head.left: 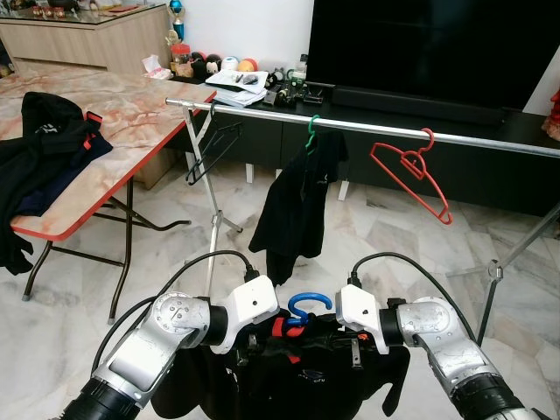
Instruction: Hang hanger
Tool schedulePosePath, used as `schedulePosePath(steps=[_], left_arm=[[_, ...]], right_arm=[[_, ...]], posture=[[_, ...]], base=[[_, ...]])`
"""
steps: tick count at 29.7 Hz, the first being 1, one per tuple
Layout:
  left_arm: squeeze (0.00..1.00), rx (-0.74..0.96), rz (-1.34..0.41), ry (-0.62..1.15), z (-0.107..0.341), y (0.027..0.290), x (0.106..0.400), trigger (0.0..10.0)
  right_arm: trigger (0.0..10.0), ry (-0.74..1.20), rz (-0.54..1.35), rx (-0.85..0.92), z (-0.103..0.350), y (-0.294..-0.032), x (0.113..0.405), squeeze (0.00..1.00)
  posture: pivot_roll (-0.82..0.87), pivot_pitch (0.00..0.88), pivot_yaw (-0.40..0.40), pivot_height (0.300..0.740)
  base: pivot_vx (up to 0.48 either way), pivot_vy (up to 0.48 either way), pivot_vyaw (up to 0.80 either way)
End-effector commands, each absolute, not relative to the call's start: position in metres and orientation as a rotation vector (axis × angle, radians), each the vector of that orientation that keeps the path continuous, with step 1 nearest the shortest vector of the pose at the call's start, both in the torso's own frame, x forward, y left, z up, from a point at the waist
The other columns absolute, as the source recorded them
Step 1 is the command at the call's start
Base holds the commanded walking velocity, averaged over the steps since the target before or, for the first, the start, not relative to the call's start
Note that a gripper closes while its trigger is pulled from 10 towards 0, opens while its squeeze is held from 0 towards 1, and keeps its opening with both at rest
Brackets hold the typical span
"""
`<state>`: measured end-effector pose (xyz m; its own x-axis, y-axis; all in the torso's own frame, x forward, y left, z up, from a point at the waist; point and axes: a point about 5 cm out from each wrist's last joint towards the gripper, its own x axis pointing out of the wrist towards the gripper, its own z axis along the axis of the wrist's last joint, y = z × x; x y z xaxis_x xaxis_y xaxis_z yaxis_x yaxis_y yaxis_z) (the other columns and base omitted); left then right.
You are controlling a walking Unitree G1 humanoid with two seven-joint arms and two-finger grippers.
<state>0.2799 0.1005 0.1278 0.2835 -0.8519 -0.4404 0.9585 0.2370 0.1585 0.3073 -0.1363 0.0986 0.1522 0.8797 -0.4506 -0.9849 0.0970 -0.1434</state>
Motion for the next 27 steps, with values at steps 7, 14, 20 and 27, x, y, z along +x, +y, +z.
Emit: schedulePosePath(steps=[7, 14, 20, 27], left_arm=[[0.0, 0.492, -1.276, 0.33, 0.1215, 0.0995, 0.2782, 0.0], [0.0, 0.501, -1.278, 0.336, 0.121, 0.0998, 0.2774, 0.0], [0.0, 0.514, -1.29, 0.352, 0.1189, 0.1001, 0.2757, 0.0], [0.0, 0.509, -1.29, 0.354, 0.1186, 0.0999, 0.2758, 0.0]], right_arm=[[0.0, 0.212, 1.417, -0.462, 0.1101, -0.1315, 0.3089, 0.0], [0.0, 0.213, 1.418, -0.46, 0.1101, -0.131, 0.3088, 0.0], [0.0, 0.216, 1.419, -0.46, 0.11, -0.1309, 0.3089, 0.0], [0.0, 0.216, 1.418, -0.464, 0.1091, -0.1298, 0.3085, 0.0]], posture=[[0.16, 0.03, -0.023, 0.74], [0.16, 0.03, -0.023, 0.74], [0.16, 0.029, -0.023, 0.74], [0.16, 0.029, -0.023, 0.74]], base=[[0.0, 0.0, 0.0], [0.0, 0.0, 0.0], [0.0, 0.0, 0.0], [0.0, 0.0, 0.0]])
